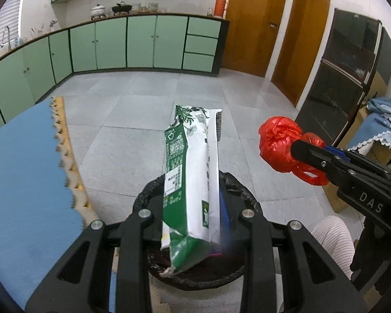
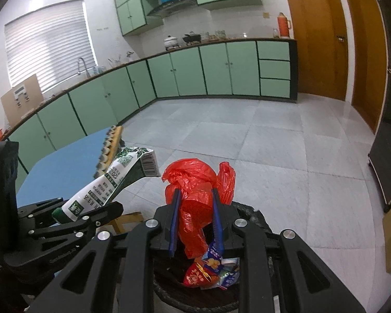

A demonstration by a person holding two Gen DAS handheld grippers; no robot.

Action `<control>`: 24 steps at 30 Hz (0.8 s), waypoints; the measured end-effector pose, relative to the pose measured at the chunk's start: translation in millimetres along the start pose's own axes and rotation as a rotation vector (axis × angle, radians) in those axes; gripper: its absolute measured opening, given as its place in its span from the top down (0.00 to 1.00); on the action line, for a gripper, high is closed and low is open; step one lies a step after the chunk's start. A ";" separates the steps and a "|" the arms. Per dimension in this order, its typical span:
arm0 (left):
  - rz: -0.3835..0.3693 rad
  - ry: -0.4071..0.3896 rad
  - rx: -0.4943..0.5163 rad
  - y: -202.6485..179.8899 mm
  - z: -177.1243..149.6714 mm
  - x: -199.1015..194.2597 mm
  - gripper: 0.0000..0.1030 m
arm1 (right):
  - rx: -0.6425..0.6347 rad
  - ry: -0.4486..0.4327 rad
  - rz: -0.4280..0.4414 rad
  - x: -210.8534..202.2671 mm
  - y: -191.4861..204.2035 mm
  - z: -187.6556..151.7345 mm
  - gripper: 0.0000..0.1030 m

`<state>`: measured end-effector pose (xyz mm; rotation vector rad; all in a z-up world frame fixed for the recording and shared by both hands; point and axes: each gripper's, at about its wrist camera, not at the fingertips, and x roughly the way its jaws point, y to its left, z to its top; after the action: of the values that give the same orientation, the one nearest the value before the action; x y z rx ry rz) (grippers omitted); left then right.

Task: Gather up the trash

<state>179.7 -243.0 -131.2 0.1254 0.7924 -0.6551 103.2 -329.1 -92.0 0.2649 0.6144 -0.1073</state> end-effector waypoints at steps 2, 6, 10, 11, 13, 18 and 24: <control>-0.005 0.017 -0.001 -0.4 2.3 4.4 0.72 | 0.009 0.012 -0.009 3.1 -3.8 -2.1 0.79; -0.011 0.033 -0.003 -0.2 7.4 10.1 0.72 | 0.012 0.024 -0.018 10.9 -10.2 -0.5 0.76; -0.005 0.035 -0.013 0.9 9.7 12.4 0.68 | 0.016 0.035 -0.025 18.5 -8.9 2.2 0.71; -0.005 0.033 -0.017 2.6 10.6 12.2 0.68 | 0.016 0.037 -0.025 20.3 -9.4 2.9 0.66; 0.003 0.029 -0.026 5.8 12.0 11.8 0.68 | 0.020 0.040 -0.031 23.6 -10.5 3.3 0.52; 0.015 0.019 -0.047 12.0 12.7 7.0 0.68 | 0.016 0.037 -0.037 23.9 -10.3 3.6 0.44; 0.038 -0.018 -0.069 20.6 15.2 -11.6 0.53 | -0.004 0.007 -0.059 9.1 0.1 4.4 0.16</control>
<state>195.3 -226.1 -115.1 0.0715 0.7925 -0.5916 113.0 -330.5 -93.8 0.2433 0.6291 -0.1615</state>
